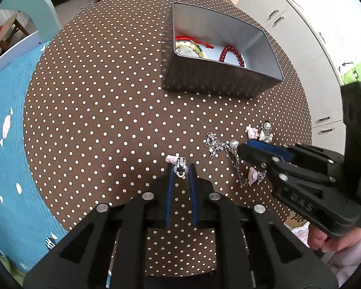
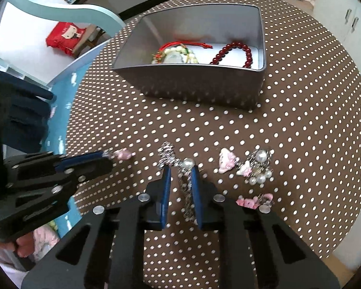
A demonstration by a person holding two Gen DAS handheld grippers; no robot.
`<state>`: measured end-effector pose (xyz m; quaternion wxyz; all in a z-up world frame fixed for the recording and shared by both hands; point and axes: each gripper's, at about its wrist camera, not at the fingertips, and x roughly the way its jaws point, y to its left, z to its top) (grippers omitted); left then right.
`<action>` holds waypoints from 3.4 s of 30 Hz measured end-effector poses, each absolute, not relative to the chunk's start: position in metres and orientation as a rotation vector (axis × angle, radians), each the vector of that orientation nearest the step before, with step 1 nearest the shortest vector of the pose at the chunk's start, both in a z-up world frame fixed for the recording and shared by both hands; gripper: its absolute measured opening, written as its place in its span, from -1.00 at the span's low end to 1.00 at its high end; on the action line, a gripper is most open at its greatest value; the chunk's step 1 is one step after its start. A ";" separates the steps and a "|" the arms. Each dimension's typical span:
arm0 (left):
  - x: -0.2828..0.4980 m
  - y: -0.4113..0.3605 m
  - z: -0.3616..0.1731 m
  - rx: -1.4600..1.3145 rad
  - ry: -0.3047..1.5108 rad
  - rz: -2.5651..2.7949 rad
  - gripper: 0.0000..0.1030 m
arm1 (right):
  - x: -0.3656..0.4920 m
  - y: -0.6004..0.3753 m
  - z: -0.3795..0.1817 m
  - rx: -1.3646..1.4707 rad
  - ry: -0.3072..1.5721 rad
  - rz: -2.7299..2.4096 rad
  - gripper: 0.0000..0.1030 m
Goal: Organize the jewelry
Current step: 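Lift the held charms off the table with both grippers, then carry both held pieces into the silver box and open both grippers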
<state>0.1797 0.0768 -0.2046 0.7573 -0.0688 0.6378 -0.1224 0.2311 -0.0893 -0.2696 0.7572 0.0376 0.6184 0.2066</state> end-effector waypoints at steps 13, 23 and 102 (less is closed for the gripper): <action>0.176 0.066 -0.225 -0.152 1.395 -0.287 -0.76 | 0.238 -0.080 -0.284 0.003 1.326 0.436 -0.86; 0.181 0.077 -0.213 -0.157 1.367 -0.293 -0.77 | 0.241 -0.104 -0.279 0.131 1.336 0.419 -0.94; 0.226 0.023 -0.164 -0.104 1.271 -0.422 -0.12 | 0.271 -0.194 -0.214 0.277 1.218 0.271 0.47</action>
